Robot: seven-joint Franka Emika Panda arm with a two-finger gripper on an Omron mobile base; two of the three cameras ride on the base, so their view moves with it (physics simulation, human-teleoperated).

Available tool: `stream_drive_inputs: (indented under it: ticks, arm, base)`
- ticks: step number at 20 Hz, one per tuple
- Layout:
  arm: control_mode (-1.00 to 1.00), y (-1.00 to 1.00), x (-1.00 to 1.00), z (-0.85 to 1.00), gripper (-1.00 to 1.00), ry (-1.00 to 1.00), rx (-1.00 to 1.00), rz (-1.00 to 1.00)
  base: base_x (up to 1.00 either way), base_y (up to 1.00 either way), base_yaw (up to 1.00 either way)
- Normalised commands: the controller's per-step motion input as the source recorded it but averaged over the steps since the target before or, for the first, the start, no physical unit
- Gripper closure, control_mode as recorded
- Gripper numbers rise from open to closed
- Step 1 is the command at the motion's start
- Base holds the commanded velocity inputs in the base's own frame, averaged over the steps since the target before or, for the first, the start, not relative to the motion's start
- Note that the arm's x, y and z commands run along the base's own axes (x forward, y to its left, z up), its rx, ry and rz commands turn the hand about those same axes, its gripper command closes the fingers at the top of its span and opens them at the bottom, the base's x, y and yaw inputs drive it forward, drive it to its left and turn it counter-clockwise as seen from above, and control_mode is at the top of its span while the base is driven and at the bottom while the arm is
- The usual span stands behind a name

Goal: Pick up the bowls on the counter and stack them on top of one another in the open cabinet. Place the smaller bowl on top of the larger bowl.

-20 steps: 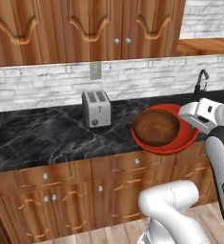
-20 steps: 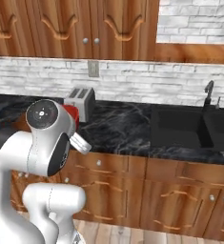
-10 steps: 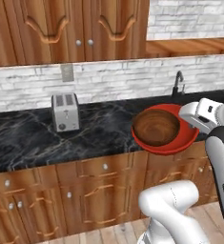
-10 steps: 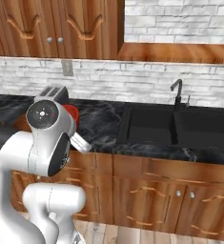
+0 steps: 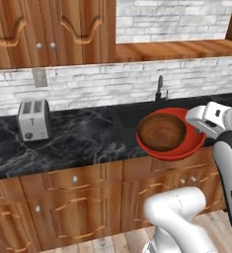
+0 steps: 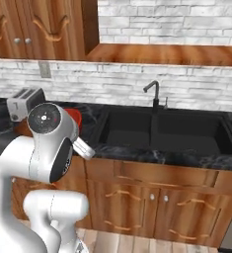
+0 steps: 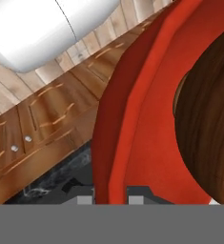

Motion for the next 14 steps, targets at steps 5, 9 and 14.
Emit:
stream_drive_inputs:
  ticks: [5,9,14]
  arm:
    - [1.00,0.00,0.00,0.00,1.00,0.00,0.00,0.00]
    - [1.00,0.00,0.00,0.00,1.00,0.00,0.00,0.00]
    - [1.00,0.00,0.00,0.00,1.00,0.00,0.00,0.00]
  base:
    - [0.14,-0.63,0.00]
    - [0.16,-0.63,0.00]
    - [0.20,-0.62,0.00]
